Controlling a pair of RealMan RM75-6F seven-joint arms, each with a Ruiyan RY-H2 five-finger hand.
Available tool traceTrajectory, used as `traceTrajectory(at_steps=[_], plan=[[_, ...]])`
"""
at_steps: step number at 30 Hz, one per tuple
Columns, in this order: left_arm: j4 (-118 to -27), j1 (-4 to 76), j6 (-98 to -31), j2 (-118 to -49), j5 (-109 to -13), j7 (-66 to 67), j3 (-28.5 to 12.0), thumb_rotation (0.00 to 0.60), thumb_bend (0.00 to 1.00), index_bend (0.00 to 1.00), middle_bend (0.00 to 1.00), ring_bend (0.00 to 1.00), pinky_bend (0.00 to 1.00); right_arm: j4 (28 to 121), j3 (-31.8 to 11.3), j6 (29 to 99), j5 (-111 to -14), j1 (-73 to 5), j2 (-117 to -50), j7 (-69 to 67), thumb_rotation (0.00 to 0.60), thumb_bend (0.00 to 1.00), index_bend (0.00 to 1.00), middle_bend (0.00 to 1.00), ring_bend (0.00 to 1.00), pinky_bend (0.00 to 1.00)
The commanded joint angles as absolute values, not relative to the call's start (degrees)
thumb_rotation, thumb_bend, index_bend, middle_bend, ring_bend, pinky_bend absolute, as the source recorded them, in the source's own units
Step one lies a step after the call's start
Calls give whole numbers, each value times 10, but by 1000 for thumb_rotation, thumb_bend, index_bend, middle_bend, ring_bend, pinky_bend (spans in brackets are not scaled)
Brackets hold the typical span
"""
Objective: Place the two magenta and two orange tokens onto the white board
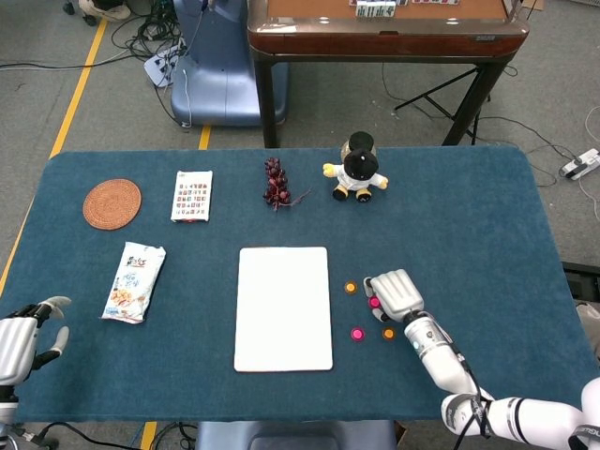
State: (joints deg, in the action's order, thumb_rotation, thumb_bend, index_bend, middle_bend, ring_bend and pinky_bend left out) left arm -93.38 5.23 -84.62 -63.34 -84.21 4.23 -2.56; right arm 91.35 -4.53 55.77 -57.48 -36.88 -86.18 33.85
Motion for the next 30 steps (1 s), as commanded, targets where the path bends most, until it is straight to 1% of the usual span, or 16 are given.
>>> traceTrajectory(at_steps=[1, 9, 15, 22, 25, 26, 28, 30], plan=[[-934, 50, -847, -631, -831, 45, -30, 600, 441, 386, 472, 426, 524, 958, -52, 566, -583, -384, -850, 365, 600, 256, 556, 1000, 1000, 1000], [-935, 47, -843, -620, -795, 53, -43, 600, 442, 398, 472, 426, 524, 1019, -64, 568, -557, -428, -865, 440, 600, 256, 556, 1000, 1000, 1000], [-937, 44, -841, -614, -768, 72, -50, 600, 441, 399, 472, 426, 525, 1030, -68, 565, -530, -460, -893, 477, 600, 256, 556, 1000, 1000, 1000], [-947, 39, -842, -601, -745, 76, -58, 600, 442, 399, 472, 426, 525, 1020, -67, 556, -503, -495, -933, 498, 600, 255, 556, 1000, 1000, 1000], [-948, 38, -842, -598, -742, 73, -59, 600, 442, 399, 472, 426, 525, 1013, -63, 556, -496, -504, -945, 502, 600, 220, 554, 1000, 1000, 1000], [-948, 38, -842, -597, -742, 72, -60, 600, 442, 399, 472, 426, 525, 1012, -62, 557, -495, -505, -947, 502, 600, 189, 538, 1000, 1000, 1000], [-949, 37, -841, -596, -742, 71, -60, 600, 442, 399, 472, 426, 525, 1010, -61, 558, -493, -508, -950, 501, 600, 130, 486, 1000, 1000, 1000], [-950, 37, -841, -595, -743, 70, -60, 600, 442, 399, 472, 426, 525, 1006, -58, 560, -494, -510, -953, 498, 600, 55, 408, 1000, 1000, 1000]])
